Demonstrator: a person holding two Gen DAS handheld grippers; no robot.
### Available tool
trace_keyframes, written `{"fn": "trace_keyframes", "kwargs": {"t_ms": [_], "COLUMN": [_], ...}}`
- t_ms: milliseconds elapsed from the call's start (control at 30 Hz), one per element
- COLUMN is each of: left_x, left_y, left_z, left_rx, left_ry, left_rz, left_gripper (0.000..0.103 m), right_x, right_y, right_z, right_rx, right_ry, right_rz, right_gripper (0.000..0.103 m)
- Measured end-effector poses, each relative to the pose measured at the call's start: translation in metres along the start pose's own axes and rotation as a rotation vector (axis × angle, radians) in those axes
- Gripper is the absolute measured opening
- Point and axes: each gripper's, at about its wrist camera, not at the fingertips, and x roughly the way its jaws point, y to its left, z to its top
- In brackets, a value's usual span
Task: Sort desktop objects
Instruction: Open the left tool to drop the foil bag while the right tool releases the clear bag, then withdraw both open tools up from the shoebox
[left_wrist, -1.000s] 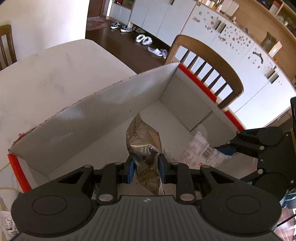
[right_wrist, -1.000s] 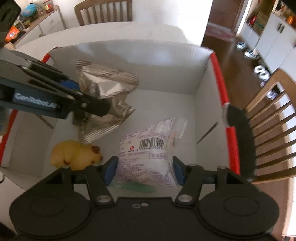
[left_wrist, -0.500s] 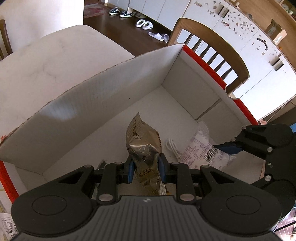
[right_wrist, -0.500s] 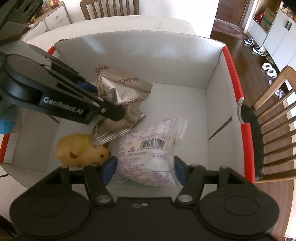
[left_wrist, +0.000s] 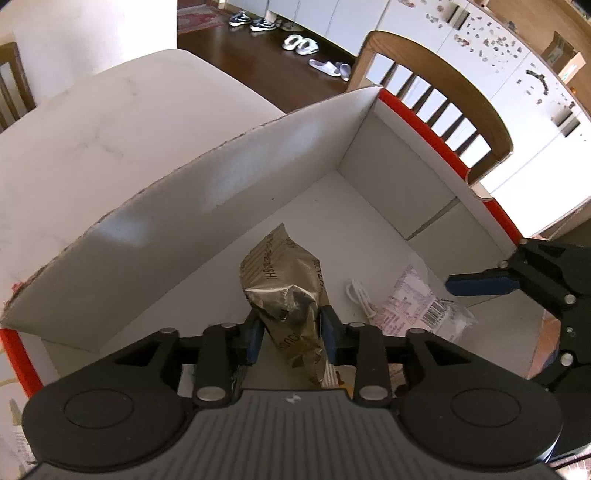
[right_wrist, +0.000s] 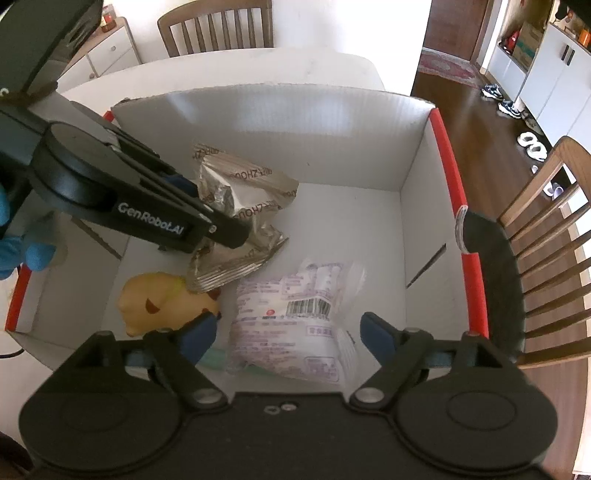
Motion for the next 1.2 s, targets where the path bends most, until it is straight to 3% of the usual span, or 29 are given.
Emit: {"fn": "trace_keyframes", "kwargs": {"t_ms": [33,67,667,1200], "left_x": [-0.002,-0.003,-0.060,-0.117], "left_y": [0.002,0.001,-0.013,-0.032], "left_z": [-0.001,-0.001,-0.011,-0.050], "left_rx": [0.001,0.003,0.017,0.065], "left_ry": [-0.004,-0.010,-0.128,-0.237], "left_rz": [-0.002,-0.005,-0.056,-0.064], "left_gripper": [0.054,0.062,0.062,0.062], "right_x": [-0.001,-0.002,-0.058,-0.106], "right_y": [0.000,0.000,0.010,0.022], "right_z": [0.000,-0.001,-0.012,-0.025], "right_rx": [0.000,0.001,0.010,-0.014], "right_ry": [-0.002,-0.005,-0.132,-0.223], "right_rz": [0.000,0.000,0.030,0.059], "right_gripper": [0.087,0.088,0.091,0.091]}}
